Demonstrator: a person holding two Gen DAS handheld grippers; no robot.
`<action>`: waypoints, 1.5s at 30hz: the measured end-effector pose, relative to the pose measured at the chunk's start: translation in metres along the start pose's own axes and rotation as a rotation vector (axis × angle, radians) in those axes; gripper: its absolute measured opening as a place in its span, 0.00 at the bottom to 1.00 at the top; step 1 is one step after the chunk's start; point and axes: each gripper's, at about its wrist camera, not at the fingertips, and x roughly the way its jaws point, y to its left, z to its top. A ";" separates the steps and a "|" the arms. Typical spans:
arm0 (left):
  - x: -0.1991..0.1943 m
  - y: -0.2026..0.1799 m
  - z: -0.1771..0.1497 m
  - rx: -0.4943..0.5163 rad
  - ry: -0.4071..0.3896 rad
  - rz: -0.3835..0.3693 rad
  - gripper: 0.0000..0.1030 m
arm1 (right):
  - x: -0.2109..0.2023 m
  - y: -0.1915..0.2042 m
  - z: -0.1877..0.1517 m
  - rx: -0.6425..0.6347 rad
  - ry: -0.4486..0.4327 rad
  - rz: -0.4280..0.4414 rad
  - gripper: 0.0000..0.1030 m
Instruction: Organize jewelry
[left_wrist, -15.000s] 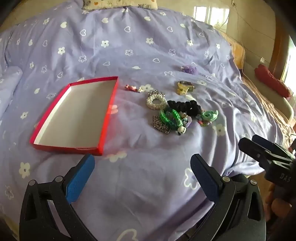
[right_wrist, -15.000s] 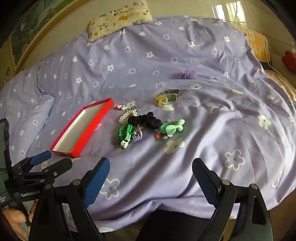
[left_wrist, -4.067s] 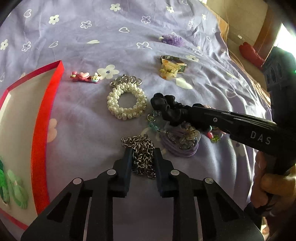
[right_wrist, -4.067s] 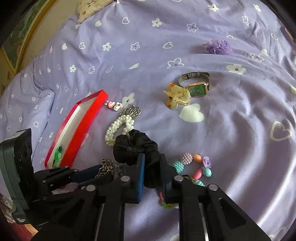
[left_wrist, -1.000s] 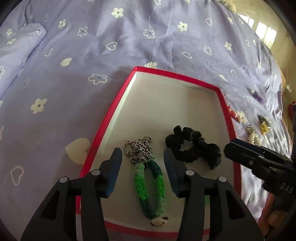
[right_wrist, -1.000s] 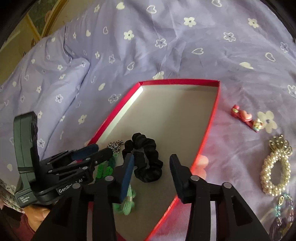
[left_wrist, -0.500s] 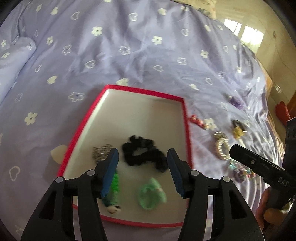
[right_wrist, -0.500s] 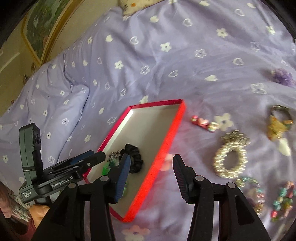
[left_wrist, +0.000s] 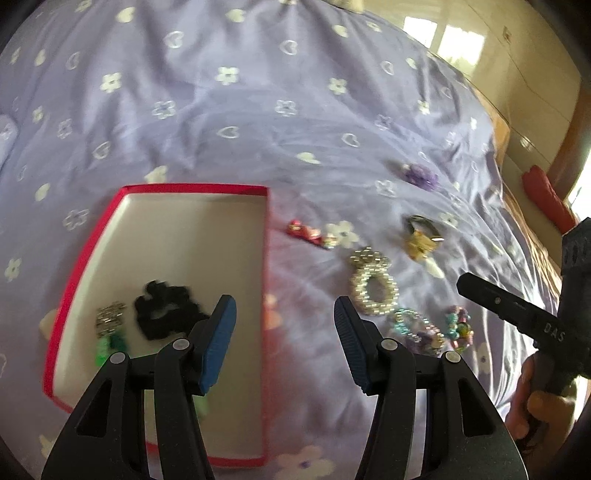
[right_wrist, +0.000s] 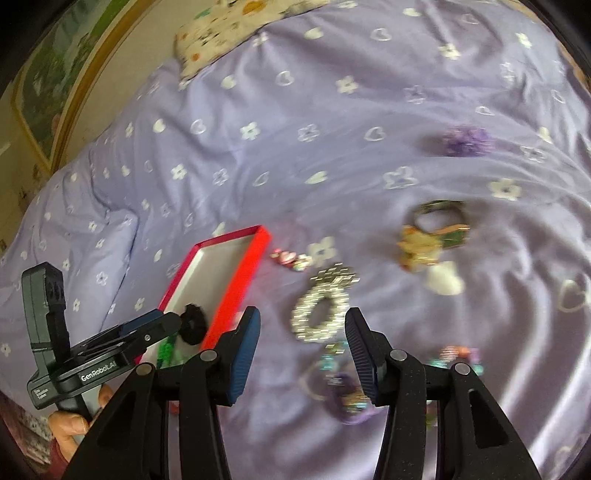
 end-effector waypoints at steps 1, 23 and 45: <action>0.002 -0.004 0.001 0.005 0.003 -0.002 0.53 | -0.002 -0.006 0.001 0.008 -0.005 -0.008 0.48; 0.121 -0.038 0.056 -0.050 0.174 0.014 0.53 | 0.019 -0.110 0.059 0.153 -0.048 -0.158 0.49; 0.153 -0.049 0.055 0.037 0.127 0.030 0.37 | 0.061 -0.125 0.062 0.125 0.025 -0.206 0.02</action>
